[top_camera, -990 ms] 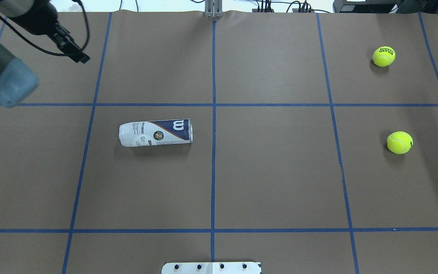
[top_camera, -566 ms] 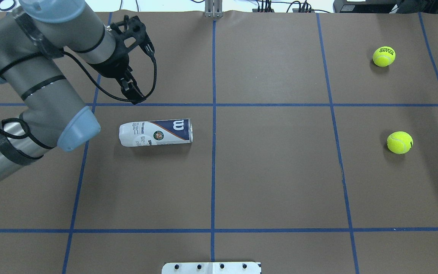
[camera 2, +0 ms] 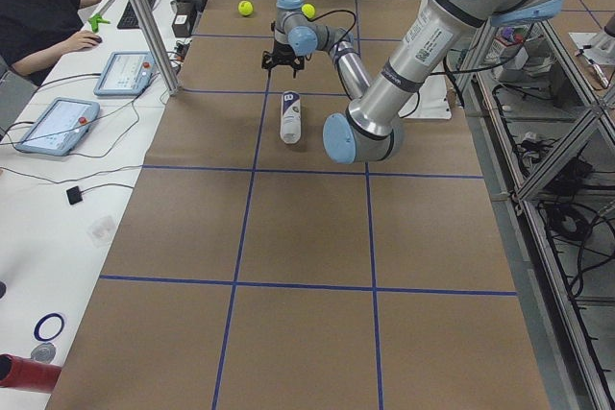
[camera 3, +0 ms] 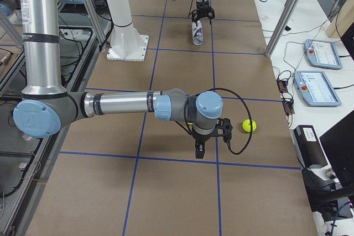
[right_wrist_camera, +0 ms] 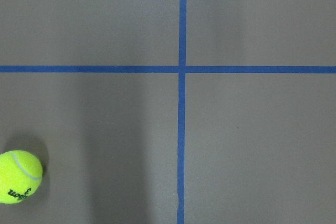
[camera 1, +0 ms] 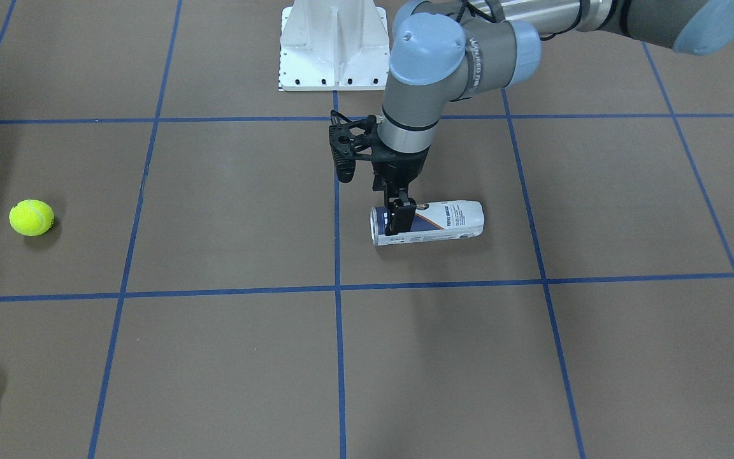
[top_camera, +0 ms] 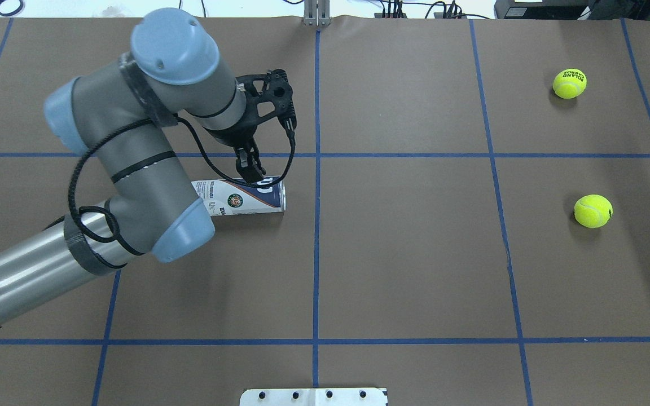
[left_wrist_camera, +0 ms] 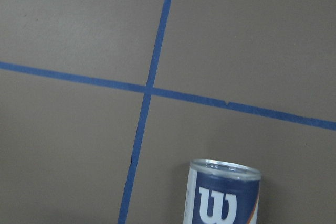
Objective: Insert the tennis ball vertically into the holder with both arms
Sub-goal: 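Reach the left gripper down over the lying Wilson can, then close the left gripper around the open end of the can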
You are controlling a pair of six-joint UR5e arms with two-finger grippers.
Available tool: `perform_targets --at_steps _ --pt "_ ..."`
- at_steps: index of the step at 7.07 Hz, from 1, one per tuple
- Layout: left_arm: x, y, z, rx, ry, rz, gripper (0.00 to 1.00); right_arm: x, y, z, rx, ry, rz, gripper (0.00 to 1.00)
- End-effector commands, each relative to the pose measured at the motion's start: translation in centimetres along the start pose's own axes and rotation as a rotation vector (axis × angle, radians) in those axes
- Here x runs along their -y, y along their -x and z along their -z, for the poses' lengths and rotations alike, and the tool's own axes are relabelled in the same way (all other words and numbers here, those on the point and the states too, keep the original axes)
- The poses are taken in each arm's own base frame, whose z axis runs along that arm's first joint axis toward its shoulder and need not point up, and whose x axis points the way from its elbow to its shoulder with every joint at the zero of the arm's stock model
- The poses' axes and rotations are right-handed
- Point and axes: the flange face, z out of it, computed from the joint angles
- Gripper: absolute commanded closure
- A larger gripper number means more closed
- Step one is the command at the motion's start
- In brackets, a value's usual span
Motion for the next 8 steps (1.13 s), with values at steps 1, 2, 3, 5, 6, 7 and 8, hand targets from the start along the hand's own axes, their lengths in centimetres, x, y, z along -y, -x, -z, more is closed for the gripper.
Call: perform_targets --at_steps 1,2,3,5,6,7,8 --pt "1.4 -2.4 -3.0 -0.023 0.037 -0.029 0.00 0.0 -0.1 -0.1 0.000 0.002 -0.003 0.01" --pt "1.6 -3.4 -3.9 -0.002 0.053 -0.042 0.00 0.1 -0.1 -0.1 0.001 0.003 -0.004 0.01" --pt "1.7 -4.2 -5.0 0.007 0.071 -0.052 0.00 0.1 -0.1 -0.1 0.004 0.003 -0.004 0.01" --pt "1.5 -3.9 -5.7 0.020 0.090 -0.063 0.00 0.1 -0.4 -0.4 0.006 0.008 -0.008 0.01" --pt "1.2 -3.7 -6.4 0.034 0.103 -0.074 0.00 0.1 -0.4 -0.5 0.008 0.009 -0.009 0.01" --pt "1.0 -3.6 -7.2 0.034 0.099 -0.076 0.00 0.1 -0.4 -0.4 0.006 0.008 -0.008 0.01" --pt "0.9 -3.6 -7.5 0.034 0.098 -0.076 0.00 0.1 -0.4 -0.4 0.006 0.008 -0.008 0.01"
